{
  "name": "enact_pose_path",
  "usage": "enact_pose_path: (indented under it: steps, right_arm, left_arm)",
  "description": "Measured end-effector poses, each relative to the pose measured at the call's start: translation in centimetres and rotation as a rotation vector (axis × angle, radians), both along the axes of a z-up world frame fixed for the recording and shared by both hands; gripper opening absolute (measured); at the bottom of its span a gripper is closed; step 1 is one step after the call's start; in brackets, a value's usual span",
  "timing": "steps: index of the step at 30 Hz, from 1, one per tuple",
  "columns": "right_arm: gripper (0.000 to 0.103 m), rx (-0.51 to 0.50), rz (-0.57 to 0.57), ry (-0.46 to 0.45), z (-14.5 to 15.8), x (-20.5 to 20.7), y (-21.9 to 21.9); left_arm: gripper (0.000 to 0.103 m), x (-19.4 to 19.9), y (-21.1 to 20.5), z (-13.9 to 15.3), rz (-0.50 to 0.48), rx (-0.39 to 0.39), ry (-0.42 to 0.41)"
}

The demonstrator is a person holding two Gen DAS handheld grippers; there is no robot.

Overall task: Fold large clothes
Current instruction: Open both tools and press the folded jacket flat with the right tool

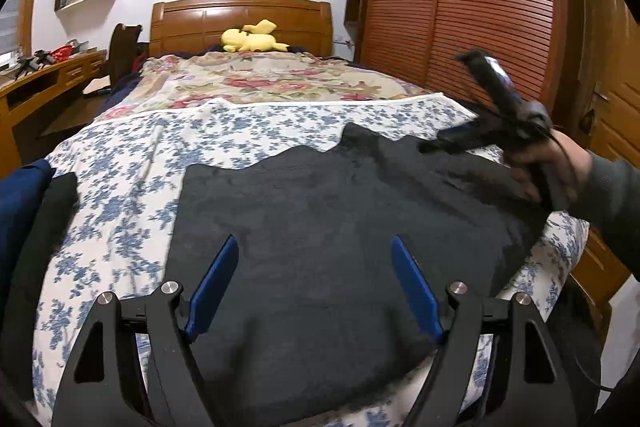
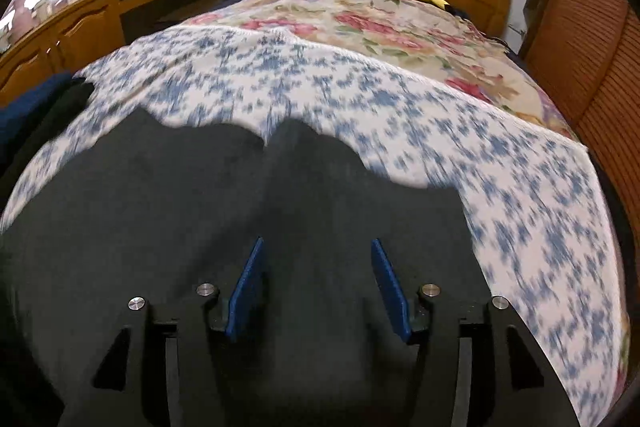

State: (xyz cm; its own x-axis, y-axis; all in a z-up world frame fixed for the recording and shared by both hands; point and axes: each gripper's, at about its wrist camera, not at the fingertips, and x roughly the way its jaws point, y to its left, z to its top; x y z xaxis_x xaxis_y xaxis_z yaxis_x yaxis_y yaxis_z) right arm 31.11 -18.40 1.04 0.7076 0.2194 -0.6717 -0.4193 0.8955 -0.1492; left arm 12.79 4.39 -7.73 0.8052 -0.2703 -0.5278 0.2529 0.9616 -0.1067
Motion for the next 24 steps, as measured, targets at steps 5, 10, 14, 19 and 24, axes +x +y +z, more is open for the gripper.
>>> enact_pose_path:
  steps: [5,10,14,19,24]
  right_arm:
    - [0.057,-0.014,-0.028,0.022,-1.8,-5.4,-4.9]
    - [0.057,0.016,-0.087,0.035,-2.7,-8.2,-9.2]
    - [0.057,0.008,-0.151,0.06,-4.6,-8.9,-11.6]
    - [0.057,0.141,-0.17,0.085,-7.5,-8.7,-13.7]
    - [0.057,0.116,-0.201,0.049,-7.2,-9.6,-13.6]
  left_arm:
    - [0.079,0.4,-2.3,0.0,-0.044,-0.011,0.009]
    - [0.079,0.6,-5.0,-0.2,-0.083,-0.003,0.016]
    - [0.079,1.0,-6.5,-0.5,-0.096,0.004,0.025]
    - [0.079,1.1,-7.7,-1.0,-0.107,0.007,0.038]
    - [0.079,1.4,-8.2,-1.9,-0.108,0.016,0.063]
